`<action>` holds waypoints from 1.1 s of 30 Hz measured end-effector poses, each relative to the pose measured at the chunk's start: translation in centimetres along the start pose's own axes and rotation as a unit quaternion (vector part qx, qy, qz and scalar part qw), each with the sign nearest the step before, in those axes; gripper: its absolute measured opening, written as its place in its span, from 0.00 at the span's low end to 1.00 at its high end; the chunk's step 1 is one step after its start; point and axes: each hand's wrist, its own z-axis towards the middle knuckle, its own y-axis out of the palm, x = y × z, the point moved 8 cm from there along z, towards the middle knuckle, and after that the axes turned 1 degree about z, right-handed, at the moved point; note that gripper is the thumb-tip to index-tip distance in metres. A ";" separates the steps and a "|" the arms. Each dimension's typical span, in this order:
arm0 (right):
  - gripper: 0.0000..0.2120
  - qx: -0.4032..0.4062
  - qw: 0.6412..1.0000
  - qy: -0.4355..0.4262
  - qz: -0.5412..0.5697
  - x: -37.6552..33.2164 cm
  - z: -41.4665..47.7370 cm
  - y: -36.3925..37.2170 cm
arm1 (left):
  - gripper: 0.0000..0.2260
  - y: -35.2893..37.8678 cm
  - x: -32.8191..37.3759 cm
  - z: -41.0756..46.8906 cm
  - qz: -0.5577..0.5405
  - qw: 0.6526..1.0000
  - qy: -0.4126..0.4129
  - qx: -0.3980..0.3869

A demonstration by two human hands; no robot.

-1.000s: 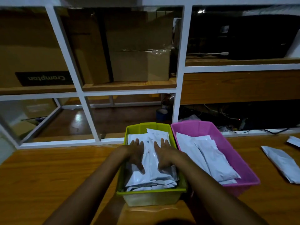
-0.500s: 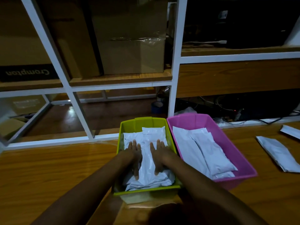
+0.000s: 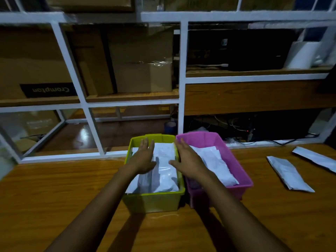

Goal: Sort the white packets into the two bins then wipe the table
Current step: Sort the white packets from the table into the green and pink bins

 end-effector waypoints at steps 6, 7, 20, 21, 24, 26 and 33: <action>0.35 0.121 0.992 0.004 0.040 2.6 -9.9 -8.6 | 0.34 -3.7 11.6 -6.4 -0.179 0.954 0.081 0.225; 0.35 0.136 0.990 0.008 0.046 3.1 -11.7 -9.9 | 0.34 -3.6 13.7 -7.5 -0.200 0.943 0.093 0.250; 0.28 0.260 0.956 0.128 0.045 15.8 -29.1 -17.8 | 0.31 4.4 34.2 -10.6 -0.300 0.908 0.181 0.230; 0.28 0.261 0.954 0.138 0.045 17.0 -29.6 -18.0 | 0.32 4.9 35.3 -10.3 -0.304 0.908 0.187 0.221; 0.27 0.268 0.948 0.166 0.041 20.6 -30.5 -18.9 | 0.32 6.6 38.3 -8.4 -0.310 0.909 0.196 0.196; 0.26 0.270 0.945 0.180 0.037 23.2 -30.5 -19.6 | 0.32 7.7 40.0 -6.8 -0.318 0.910 0.195 0.180; 0.26 0.277 0.931 0.235 0.014 33.0 -29.2 -22.4 | 0.32 10.5 45.4 0.9 -0.327 0.913 0.198 0.144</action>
